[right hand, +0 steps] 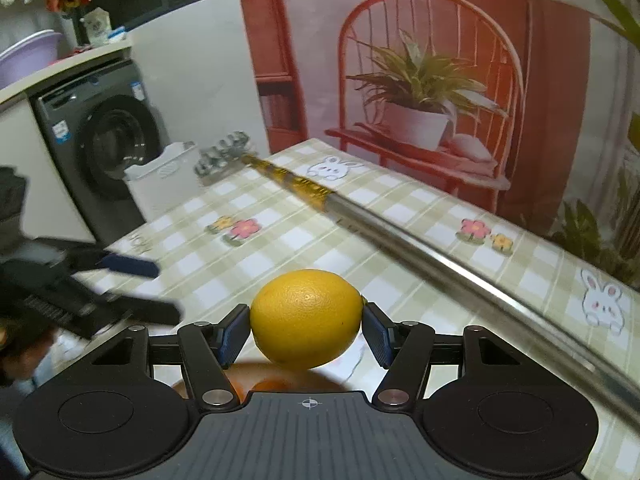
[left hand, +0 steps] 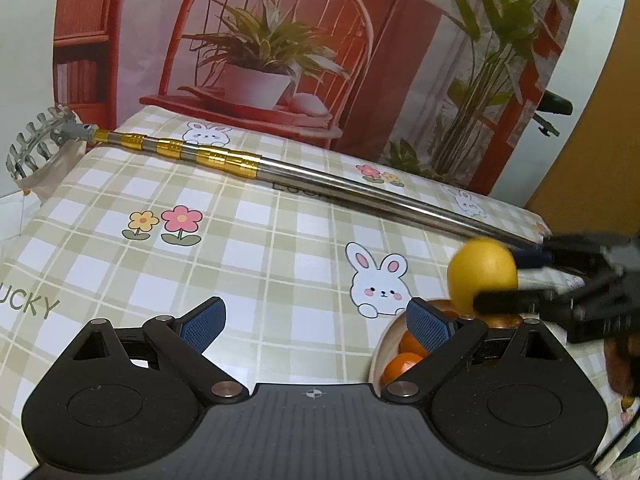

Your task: Organize fruits

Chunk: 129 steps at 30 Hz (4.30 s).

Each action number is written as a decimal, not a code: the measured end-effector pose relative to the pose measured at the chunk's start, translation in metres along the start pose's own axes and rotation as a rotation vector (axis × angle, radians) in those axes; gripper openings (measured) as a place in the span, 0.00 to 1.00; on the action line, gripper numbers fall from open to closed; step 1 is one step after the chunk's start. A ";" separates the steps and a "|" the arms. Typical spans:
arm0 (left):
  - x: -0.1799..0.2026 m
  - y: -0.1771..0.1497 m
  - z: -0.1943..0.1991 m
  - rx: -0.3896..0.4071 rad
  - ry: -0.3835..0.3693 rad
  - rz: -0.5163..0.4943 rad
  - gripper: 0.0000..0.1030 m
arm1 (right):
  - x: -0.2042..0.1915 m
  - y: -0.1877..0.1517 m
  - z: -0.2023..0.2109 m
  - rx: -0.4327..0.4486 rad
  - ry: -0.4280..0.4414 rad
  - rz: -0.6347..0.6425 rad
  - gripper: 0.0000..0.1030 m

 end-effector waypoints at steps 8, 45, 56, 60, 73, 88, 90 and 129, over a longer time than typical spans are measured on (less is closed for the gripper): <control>0.003 -0.004 0.003 -0.008 -0.009 -0.010 0.95 | -0.013 -0.037 0.002 -0.056 -0.018 0.004 0.55; 0.006 -0.002 0.001 -0.011 -0.007 -0.018 0.95 | -0.014 -0.043 -0.013 -0.132 -0.105 0.041 0.56; 0.023 0.014 0.027 0.031 0.001 -0.067 0.95 | -0.017 -0.039 0.015 -0.030 -0.156 -0.009 0.77; 0.038 0.022 0.040 0.054 -0.008 -0.099 0.96 | -0.014 -0.039 0.040 0.039 -0.183 -0.060 0.88; 0.090 0.054 0.097 0.153 -0.027 -0.214 1.00 | -0.017 -0.043 0.152 0.313 -0.259 -0.242 1.00; 0.136 0.086 0.187 0.332 0.078 -0.317 1.00 | -0.057 -0.034 0.259 0.552 -0.314 -0.281 1.00; 0.140 0.088 0.196 0.354 0.109 -0.319 1.00 | -0.064 -0.033 0.270 0.577 -0.312 -0.275 1.00; 0.151 0.095 0.237 0.453 0.120 -0.336 1.00 | -0.092 -0.028 0.303 0.644 -0.347 -0.252 1.00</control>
Point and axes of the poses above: each gripper's, at about its wrist camera, not at the fingertips, and z roughly against the way its jaws point, x to its right, y to its top, the point moved 3 cm from there along -z, roughly the way its jaws point, and after that the axes turned 13 degrees about -z, right-handed, at the moved point
